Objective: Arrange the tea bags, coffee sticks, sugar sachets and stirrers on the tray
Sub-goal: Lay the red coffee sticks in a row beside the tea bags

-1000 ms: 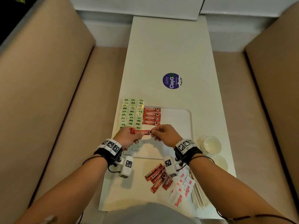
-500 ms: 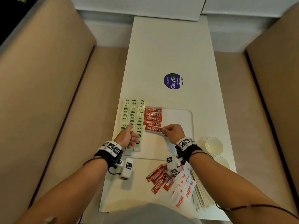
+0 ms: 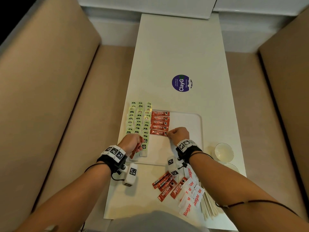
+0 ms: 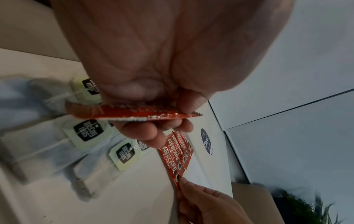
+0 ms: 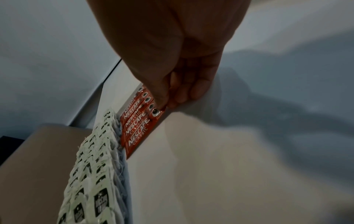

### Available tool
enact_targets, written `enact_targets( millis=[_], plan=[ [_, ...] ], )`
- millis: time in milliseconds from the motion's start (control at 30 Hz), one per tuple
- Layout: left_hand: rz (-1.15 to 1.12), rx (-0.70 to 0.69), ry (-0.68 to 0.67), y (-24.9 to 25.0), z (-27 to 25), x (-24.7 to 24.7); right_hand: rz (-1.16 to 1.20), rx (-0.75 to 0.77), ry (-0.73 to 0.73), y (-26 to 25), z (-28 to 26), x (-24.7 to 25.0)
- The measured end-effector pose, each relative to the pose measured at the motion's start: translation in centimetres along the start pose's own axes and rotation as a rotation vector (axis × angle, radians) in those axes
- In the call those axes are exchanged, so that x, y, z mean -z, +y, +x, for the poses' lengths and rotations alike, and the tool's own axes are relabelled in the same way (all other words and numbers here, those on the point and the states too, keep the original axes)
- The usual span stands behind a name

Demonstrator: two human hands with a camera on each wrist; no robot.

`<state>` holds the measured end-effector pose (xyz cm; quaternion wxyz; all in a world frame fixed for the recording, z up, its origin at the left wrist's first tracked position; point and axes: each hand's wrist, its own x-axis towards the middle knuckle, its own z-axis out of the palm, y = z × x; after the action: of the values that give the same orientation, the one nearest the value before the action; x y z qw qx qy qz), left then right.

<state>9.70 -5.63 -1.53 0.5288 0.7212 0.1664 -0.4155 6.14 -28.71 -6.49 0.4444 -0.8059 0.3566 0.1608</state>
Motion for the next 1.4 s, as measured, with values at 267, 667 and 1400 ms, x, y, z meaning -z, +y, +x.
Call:
enact_targets(
  millis=[267,667,1400],
  plan=[
    [0.246,-0.113,-0.074,-0.2,-0.2,0.4,-0.013,-0.018,-0.007,-0.4,0.2,-0.1],
    [0.303,-0.206,-0.109,-0.9,0.0,0.7,-0.061,-0.037,-0.018,-1.1,0.4,0.2],
    [0.157,-0.27,-0.144,-0.3,-0.2,-0.5,0.169,0.372,-0.376,-2.2,-5.6,0.7]
  ],
)
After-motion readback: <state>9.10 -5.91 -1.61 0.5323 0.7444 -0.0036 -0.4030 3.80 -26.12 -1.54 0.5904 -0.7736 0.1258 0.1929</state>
